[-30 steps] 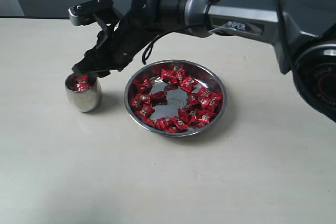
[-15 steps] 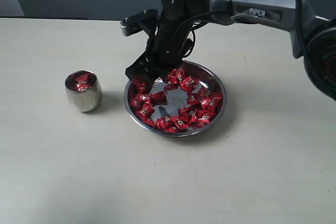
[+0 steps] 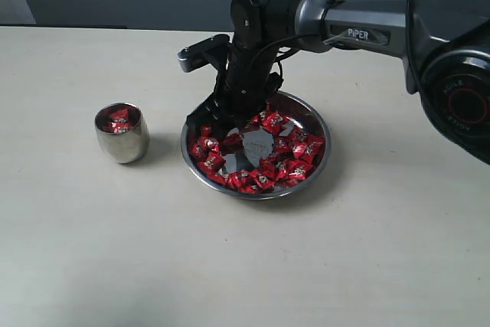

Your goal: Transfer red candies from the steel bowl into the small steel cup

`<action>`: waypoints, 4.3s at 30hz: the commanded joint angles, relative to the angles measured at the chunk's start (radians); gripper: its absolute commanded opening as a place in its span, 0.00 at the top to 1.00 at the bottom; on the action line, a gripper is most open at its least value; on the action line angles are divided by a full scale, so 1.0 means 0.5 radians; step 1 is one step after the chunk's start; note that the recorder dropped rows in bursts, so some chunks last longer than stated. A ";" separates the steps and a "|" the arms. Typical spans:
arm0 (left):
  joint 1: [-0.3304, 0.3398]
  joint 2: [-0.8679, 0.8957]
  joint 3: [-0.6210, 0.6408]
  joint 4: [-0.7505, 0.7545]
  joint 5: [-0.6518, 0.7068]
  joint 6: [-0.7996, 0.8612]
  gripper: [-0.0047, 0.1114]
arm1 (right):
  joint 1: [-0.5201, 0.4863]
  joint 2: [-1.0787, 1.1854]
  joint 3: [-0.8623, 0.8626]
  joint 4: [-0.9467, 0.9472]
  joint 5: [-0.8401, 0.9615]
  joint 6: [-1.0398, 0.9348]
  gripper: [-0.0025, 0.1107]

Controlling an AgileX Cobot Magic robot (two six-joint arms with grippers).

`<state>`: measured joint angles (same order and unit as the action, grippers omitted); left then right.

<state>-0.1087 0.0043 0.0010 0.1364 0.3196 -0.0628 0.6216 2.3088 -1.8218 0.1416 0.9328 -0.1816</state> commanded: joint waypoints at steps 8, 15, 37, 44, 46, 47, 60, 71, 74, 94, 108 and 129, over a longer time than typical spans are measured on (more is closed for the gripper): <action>-0.006 -0.009 -0.002 -0.002 -0.019 -0.011 0.96 | -0.009 0.059 0.006 -0.017 0.004 -0.003 0.62; -0.006 -0.009 -0.002 -0.002 -0.019 -0.011 0.96 | -0.009 0.059 0.006 -0.017 0.017 0.002 0.98; -0.006 -0.009 -0.002 -0.002 -0.019 -0.011 0.96 | -0.009 -0.024 0.006 -0.037 0.042 0.002 0.98; -0.006 -0.009 -0.002 -0.002 -0.019 -0.011 0.96 | -0.009 -0.024 0.006 -0.048 0.055 -0.064 0.85; -0.006 -0.009 -0.002 -0.002 -0.019 -0.011 0.96 | -0.009 -0.024 0.006 -0.032 0.058 -0.104 0.71; -0.006 -0.009 -0.002 -0.002 -0.019 -0.011 0.96 | -0.009 -0.024 0.006 -0.027 0.054 -0.104 0.65; -0.006 -0.009 -0.002 -0.002 -0.019 -0.011 0.96 | -0.009 -0.003 0.006 0.031 -0.049 -0.100 0.58; -0.006 -0.009 -0.002 -0.002 -0.019 -0.011 0.96 | -0.009 0.042 0.006 0.043 -0.057 -0.100 0.58; -0.006 -0.009 -0.002 -0.002 -0.019 -0.011 0.96 | -0.009 0.042 0.006 0.048 -0.070 -0.100 0.58; -0.006 -0.009 -0.002 -0.002 -0.019 -0.011 0.96 | -0.009 0.042 0.006 0.048 -0.047 -0.087 0.75; -0.006 -0.009 -0.002 -0.002 -0.019 -0.011 0.96 | -0.009 0.030 0.001 0.014 -0.042 -0.091 0.75; -0.006 -0.009 -0.002 -0.002 -0.019 -0.011 0.96 | -0.009 -0.263 0.236 -0.283 0.503 -0.020 0.62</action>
<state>-0.1087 0.0043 0.0010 0.1364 0.3196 -0.0628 0.6216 2.1834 -1.7307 0.0182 1.1740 -0.1863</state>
